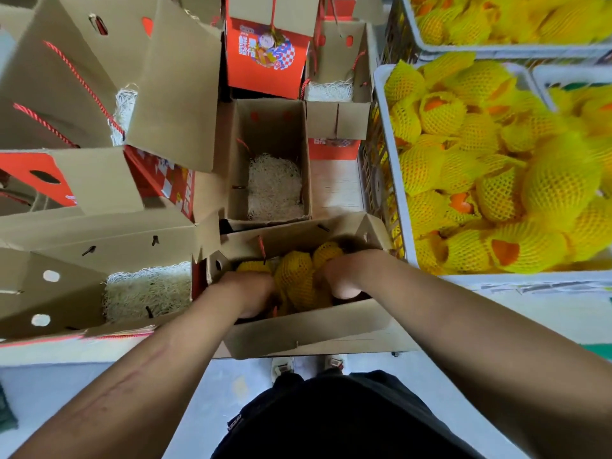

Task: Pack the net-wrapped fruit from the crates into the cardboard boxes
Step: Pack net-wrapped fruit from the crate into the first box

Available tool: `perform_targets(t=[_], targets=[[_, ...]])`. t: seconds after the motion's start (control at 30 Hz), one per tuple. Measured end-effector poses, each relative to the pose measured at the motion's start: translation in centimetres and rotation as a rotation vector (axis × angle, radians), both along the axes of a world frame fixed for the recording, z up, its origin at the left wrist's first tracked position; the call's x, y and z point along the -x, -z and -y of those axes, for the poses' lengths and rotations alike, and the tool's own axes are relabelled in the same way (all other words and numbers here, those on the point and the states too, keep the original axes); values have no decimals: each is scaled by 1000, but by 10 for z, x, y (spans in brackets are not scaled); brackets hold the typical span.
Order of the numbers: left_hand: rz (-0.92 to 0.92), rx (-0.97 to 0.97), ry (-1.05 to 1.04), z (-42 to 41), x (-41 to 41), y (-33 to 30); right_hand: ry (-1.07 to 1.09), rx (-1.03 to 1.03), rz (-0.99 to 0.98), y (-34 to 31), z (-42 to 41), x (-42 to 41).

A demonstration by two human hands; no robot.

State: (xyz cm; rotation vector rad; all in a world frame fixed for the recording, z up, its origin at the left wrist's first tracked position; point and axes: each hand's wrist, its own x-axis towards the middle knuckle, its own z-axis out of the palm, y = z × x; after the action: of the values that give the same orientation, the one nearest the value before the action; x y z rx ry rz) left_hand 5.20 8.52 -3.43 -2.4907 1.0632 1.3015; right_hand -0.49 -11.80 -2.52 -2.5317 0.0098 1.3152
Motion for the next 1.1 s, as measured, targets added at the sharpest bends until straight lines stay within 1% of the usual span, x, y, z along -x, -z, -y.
perform_targets(t=[0.13, 0.2, 0.27, 0.33, 0.4, 0.47, 0.5, 0.57, 0.6, 0.7, 0.73, 0.77, 0.8, 0.83, 0.87, 0.9, 0.93, 0.97, 1.0, 1.1], targets=[[51, -54, -30, 3, 8, 2, -95, 101, -92, -1, -1, -4], [135, -103, -79, 6, 11, 4, -75, 58, -81, -5, -2, -4], [169, -110, -158, 6, 11, 8, -145, 1, -61, -9, -5, -4], [123, -64, -174, 7, 11, 12, -221, 16, -74, -5, -10, -2], [61, -40, -195, 8, 11, 12, -253, 20, -78, -2, -18, -1], [22, -23, -230, 6, 9, 10, -221, -1, -58, -3, -20, 1], [20, -12, -236, 5, 8, 9, -170, -34, -38, -4, -17, 2], [32, 17, -227, 6, 9, 8, -23, -131, 74, -14, -7, 9], [45, 32, -216, 7, 10, 7, 68, -191, 186, -21, 1, 13], [106, 69, -194, 22, 12, -6, 348, -361, 635, -51, 39, 34], [109, 93, -202, 30, 12, -12, 431, -400, 754, -63, 56, 42], [97, 133, -210, 39, 12, -20, 501, -394, 844, -74, 76, 51], [77, 186, -218, 49, 12, -27, 541, -327, 896, -83, 99, 60], [54, 242, -223, 58, 13, -34, 547, -188, 872, -91, 124, 68], [31, 297, -224, 67, 15, -41, 519, 20, 755, -99, 147, 75], [9, 355, -221, 77, 18, -49, 469, 256, 567, -106, 168, 83], [-12, 419, -215, 86, 23, -55, 428, 449, 380, -112, 183, 92], [-29, 492, -205, 96, 27, -62, 401, 550, 239, -115, 191, 99], [-43, 568, -185, 107, 31, -68, 377, 572, 156, -115, 194, 104], [-90, 805, -87, 141, 43, -86, 310, 517, 62, -108, 195, 113]])
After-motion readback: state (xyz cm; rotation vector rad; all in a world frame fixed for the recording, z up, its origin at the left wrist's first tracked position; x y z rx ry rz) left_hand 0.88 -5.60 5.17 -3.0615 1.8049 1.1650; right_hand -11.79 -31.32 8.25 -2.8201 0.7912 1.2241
